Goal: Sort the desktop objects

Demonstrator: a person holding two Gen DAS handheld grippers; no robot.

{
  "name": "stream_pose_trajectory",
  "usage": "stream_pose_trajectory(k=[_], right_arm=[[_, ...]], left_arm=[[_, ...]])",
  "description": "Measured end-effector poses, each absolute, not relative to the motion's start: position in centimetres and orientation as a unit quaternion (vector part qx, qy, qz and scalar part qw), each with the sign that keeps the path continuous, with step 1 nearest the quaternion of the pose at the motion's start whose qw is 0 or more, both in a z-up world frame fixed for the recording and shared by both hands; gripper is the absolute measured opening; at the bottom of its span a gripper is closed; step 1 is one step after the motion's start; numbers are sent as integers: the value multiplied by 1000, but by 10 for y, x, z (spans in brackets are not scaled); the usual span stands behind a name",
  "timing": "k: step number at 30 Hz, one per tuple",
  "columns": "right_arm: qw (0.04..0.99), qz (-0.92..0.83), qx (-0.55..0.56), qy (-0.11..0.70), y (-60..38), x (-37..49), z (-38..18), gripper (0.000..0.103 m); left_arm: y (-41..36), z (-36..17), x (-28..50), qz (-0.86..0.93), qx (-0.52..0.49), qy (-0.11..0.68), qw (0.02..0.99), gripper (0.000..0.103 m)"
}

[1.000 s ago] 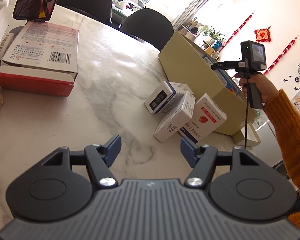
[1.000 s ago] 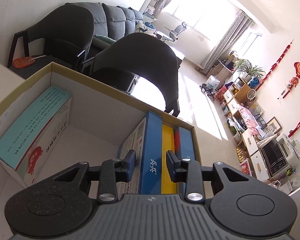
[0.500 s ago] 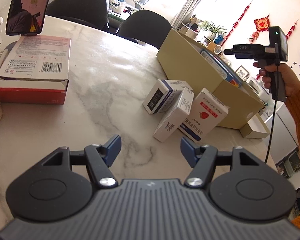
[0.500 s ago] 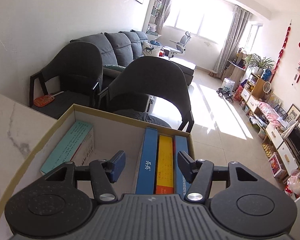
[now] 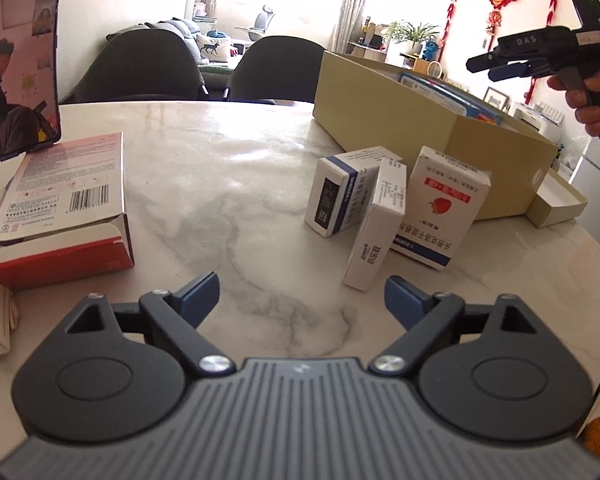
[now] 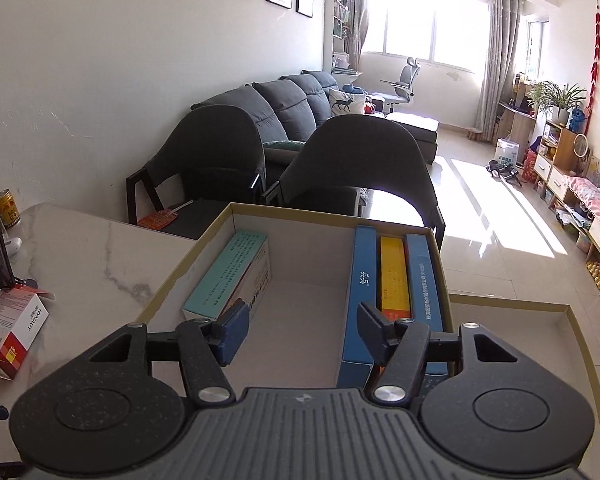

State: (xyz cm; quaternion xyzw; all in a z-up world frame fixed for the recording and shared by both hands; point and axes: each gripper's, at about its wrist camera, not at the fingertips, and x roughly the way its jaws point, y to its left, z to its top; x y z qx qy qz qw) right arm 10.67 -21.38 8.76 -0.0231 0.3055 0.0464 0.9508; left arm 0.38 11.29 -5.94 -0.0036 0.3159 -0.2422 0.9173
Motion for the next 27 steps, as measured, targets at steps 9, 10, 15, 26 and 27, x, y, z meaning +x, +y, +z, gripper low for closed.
stream_pose_trajectory(k=[9, 10, 15, 26, 27], right_arm=[[958, 72, 5, 276, -208, 59, 88, 71], [960, 73, 7, 271, -206, 55, 87, 72], [969, 53, 26, 239, -205, 35, 73, 82], [972, -14, 133, 193, -227, 16, 44, 90], [972, -21, 142, 186, -229, 15, 43, 94]], left_arm=[[96, -72, 28, -282, 26, 318, 905, 103], [94, -72, 31, -282, 28, 321, 904, 103], [78, -74, 37, -293, 65, 322, 898, 103], [73, -75, 34, -288, 96, 322, 897, 103], [73, -75, 34, -287, 96, 322, 897, 103]])
